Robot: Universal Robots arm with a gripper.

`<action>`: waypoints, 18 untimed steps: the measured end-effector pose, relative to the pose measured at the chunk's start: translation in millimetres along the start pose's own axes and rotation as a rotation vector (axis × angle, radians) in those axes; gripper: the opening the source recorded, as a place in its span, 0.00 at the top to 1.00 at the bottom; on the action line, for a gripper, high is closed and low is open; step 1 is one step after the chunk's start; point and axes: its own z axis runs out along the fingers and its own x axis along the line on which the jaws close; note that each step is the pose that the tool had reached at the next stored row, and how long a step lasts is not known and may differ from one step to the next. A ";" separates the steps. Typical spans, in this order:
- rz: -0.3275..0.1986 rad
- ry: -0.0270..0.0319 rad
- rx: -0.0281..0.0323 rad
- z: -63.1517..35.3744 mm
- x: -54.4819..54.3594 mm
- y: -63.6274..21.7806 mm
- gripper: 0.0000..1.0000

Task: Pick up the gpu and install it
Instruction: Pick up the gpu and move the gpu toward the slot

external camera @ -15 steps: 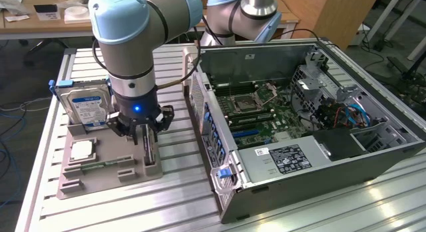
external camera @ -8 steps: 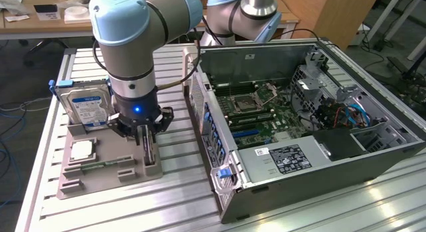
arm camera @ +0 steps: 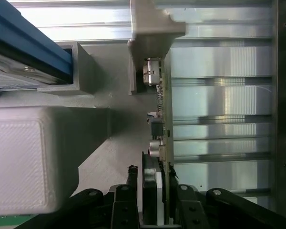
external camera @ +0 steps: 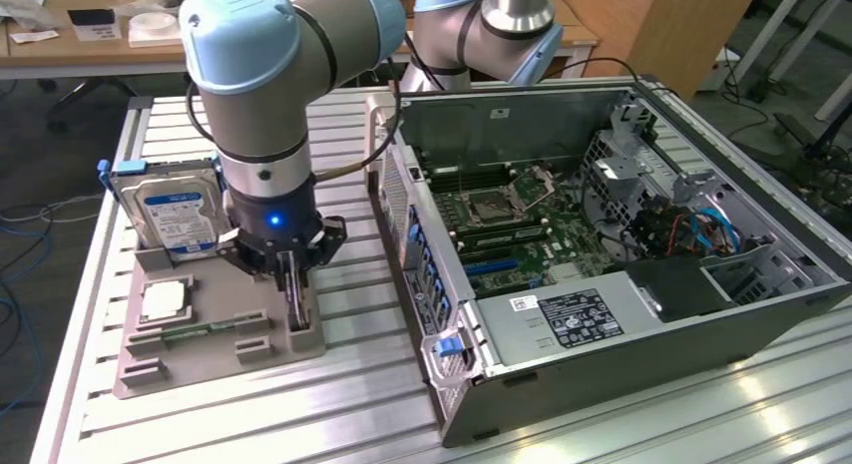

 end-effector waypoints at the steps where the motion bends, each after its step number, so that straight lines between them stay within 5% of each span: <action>1: 0.000 0.0000 0.0000 0.2 -0.3 0.0 0.65; 18: 0.000 0.0001 0.0001 1.6 -4.5 0.2 0.72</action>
